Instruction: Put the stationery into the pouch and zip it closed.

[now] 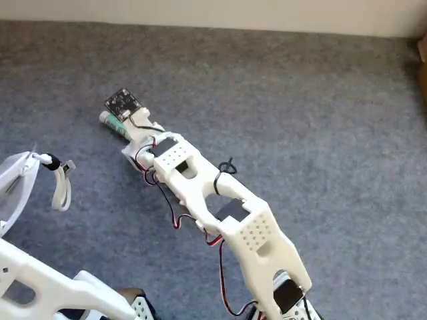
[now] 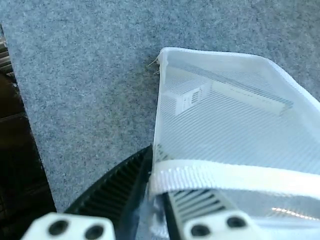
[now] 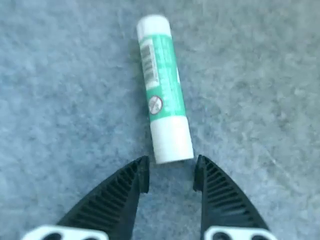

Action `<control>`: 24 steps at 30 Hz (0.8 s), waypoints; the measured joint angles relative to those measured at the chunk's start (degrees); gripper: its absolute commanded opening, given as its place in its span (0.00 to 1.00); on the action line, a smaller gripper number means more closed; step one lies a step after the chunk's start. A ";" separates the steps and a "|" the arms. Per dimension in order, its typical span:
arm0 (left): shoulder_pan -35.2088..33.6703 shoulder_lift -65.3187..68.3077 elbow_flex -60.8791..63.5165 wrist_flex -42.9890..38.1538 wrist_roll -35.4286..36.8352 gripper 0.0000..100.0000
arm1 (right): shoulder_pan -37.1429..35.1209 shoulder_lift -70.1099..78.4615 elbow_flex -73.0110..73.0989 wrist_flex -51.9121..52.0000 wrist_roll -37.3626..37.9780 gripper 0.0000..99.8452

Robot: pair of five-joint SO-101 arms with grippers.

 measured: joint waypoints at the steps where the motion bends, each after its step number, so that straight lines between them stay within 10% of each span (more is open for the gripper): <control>1: 0.00 0.00 0.00 0.00 0.00 0.01 | 0.00 0.00 -0.18 0.79 0.00 0.04; 15: 0.00 0.00 0.00 0.00 0.00 0.01 | 0.26 -0.53 -0.88 6.51 0.09 0.02; 24: 0.00 0.00 0.00 0.00 0.00 0.01 | 0.09 -7.47 -0.97 14.59 0.09 0.24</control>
